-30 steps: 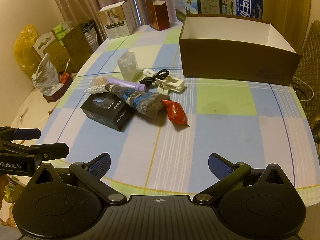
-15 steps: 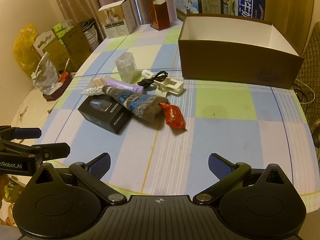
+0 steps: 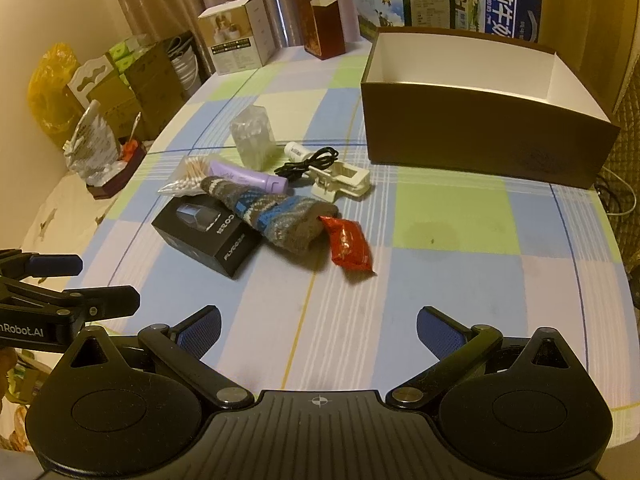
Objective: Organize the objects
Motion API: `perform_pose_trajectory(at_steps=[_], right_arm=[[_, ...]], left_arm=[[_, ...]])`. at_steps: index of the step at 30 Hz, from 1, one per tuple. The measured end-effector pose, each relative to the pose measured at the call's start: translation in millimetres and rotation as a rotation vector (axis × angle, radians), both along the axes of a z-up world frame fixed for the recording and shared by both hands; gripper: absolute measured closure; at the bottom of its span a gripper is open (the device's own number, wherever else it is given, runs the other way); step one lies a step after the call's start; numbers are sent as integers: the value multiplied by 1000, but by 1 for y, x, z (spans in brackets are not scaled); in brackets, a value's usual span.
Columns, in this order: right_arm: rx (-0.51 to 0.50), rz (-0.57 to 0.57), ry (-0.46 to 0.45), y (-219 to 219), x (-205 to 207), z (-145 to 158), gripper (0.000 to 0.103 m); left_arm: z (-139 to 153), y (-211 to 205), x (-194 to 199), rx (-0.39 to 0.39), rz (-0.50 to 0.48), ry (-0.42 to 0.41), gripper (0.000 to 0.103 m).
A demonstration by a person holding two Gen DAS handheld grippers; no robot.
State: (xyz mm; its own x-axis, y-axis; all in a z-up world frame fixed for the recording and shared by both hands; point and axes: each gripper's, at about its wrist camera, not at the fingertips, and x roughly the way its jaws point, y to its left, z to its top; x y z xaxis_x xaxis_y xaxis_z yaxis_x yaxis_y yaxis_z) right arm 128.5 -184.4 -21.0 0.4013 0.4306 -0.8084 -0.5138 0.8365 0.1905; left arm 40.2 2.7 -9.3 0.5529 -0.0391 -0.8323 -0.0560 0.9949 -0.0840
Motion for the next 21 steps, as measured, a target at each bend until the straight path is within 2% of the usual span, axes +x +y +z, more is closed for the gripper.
perform_pose_trajectory(at_steps=[11, 21], right_arm=[[-42, 6, -17, 6, 25, -18, 2], [-83, 10, -17, 10, 64, -48, 2]], left_arm=[[-9, 8, 17, 13, 37, 32, 1], [-22, 21, 37, 37, 96, 69, 1]])
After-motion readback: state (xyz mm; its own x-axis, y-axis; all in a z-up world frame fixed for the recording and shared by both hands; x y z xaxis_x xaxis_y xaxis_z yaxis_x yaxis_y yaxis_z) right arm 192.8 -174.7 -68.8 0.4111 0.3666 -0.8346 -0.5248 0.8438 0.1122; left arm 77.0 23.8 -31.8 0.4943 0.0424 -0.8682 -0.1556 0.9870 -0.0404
